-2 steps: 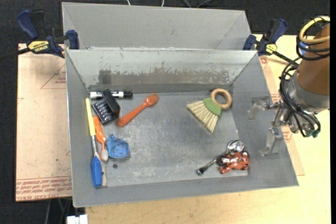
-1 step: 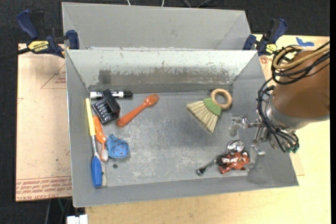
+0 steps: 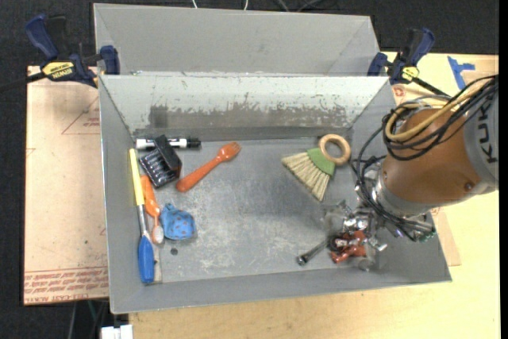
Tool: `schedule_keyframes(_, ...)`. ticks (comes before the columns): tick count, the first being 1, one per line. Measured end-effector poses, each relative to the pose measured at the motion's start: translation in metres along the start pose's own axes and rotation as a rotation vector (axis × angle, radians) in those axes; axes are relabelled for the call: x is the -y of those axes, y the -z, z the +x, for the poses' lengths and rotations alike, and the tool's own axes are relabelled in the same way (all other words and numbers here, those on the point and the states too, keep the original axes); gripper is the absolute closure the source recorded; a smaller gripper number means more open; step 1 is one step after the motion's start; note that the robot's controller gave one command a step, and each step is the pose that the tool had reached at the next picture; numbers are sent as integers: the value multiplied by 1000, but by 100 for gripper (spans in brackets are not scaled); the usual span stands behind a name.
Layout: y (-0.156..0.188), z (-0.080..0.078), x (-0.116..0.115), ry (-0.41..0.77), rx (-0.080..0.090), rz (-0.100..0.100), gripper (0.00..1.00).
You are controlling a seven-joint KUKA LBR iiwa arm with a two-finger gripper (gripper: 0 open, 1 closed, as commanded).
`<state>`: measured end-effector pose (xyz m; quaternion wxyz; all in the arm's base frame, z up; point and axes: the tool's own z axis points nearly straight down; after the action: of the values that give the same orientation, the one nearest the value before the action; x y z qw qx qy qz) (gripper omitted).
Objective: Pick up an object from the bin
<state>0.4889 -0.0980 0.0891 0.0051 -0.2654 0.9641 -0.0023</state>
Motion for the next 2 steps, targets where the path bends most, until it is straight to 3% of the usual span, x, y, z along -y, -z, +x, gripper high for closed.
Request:
schedule_keyframes(1, -15, 4, 13, -197, 10, 6, 0)
schedule_keyframes(2, -14, -1, 6, -38, 13, 4, 0)
